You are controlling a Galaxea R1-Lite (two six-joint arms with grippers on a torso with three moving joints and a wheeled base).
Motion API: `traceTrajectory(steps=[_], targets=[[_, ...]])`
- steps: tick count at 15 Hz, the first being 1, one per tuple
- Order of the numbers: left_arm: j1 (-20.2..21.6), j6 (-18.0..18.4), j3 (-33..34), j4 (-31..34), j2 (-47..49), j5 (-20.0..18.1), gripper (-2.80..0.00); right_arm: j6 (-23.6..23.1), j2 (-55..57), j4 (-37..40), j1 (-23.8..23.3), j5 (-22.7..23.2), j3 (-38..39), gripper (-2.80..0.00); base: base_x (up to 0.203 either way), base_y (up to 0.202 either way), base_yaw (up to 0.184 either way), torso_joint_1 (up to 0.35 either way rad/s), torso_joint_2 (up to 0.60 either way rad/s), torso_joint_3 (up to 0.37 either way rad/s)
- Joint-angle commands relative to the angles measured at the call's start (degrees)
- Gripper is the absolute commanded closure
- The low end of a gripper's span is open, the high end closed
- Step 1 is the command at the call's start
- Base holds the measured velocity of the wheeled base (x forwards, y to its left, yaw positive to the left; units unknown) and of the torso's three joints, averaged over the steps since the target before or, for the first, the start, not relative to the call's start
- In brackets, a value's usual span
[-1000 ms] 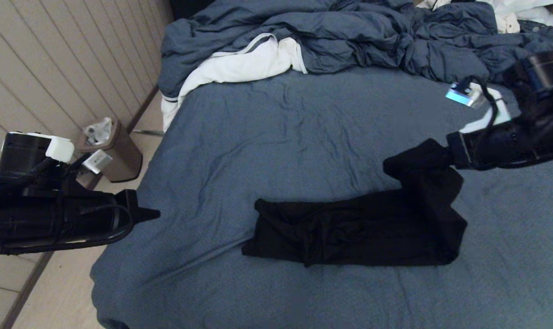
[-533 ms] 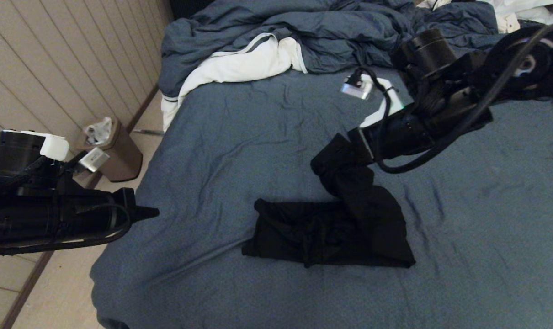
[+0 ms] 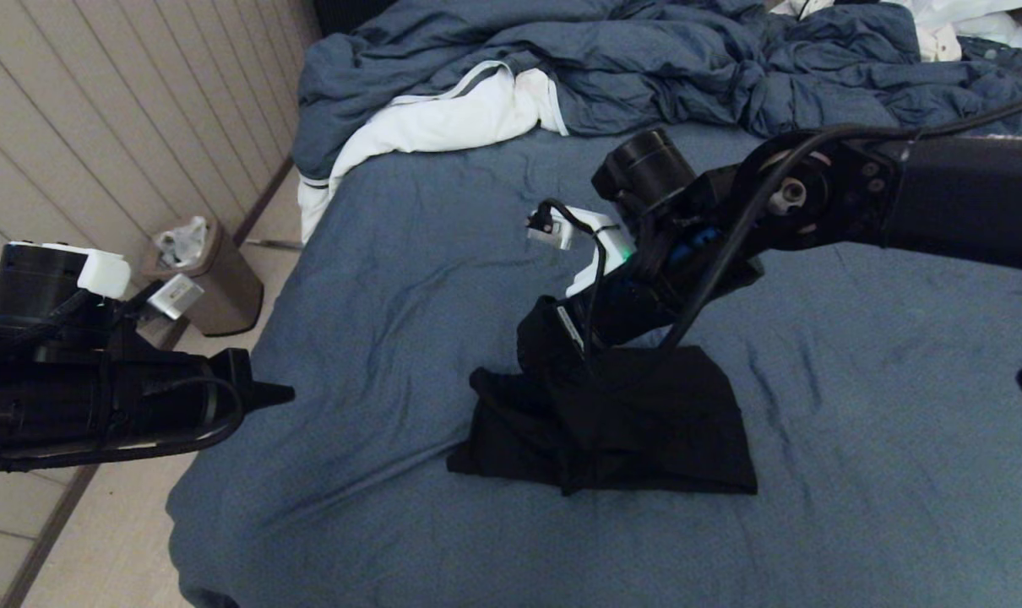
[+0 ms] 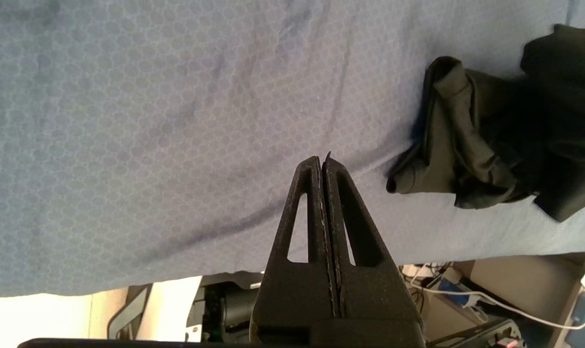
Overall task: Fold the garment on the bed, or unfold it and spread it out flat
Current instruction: Fold the black T-shirt
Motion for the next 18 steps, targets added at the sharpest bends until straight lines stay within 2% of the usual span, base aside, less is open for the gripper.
traceTrajectory(steps=[1, 9, 11, 13, 14, 16, 17, 18], targets=[[0.0, -0.2, 0.0, -0.1, 0.4, -0.1, 0.0, 0.0, 1.2, -0.3, 1.2, -0.6, 0.0, -2.8, 0.0, 0.0, 0.0, 0.0, 0.0, 0.0], [0.0, -0.2, 0.0, 0.0, 1.0, -0.2, 0.0, -0.4, -0.7, -1.4, 1.2, -1.1, 0.0, -2.8, 0.0, 0.0, 0.0, 0.0, 0.0, 0.0], [0.0, -0.3, 0.0, 0.0, 1.0, -0.2, 0.0, 0.1, -2.0, -1.0, -0.1, -1.2, 0.1, -2.8, 0.0, 0.0, 0.0, 0.0, 0.0, 0.0], [-0.3, -0.5, -0.2, 0.0, 0.6, -0.3, 0.0, 0.7, -3.2, -0.7, -3.5, -1.9, 1.4, -2.8, 0.0, 0.0, 0.0, 0.0, 0.0, 0.0], [-0.5, -0.8, -0.7, 0.0, 0.4, -0.3, 0.0, 1.2, -4.3, -0.8, -4.5, -2.7, 1.9, 0.0, 0.0, 0.0, 0.0, 0.0, 0.0, 0.0], [-2.2, -2.6, -3.7, 0.4, 0.0, -0.2, 0.0, 1.4, -6.8, -0.9, -6.0, -2.9, 3.4, 0.0, 0.0, 0.0, 0.0, 0.0, 0.0, 0.0], [-3.9, -3.7, -6.2, 1.3, 0.1, -0.1, 0.0, 1.5, -8.0, -1.0, -7.7, -2.8, 5.1, -2.8, 0.0, 0.0, 0.0, 0.0, 0.0, 0.0], [-6.2, -4.7, -9.7, 3.1, 0.3, 0.2, 0.0, 1.5, -9.2, -1.0, -9.2, -2.3, 7.5, -2.8, 0.0, 0.0, 0.0, 0.0, 0.0, 0.0]])
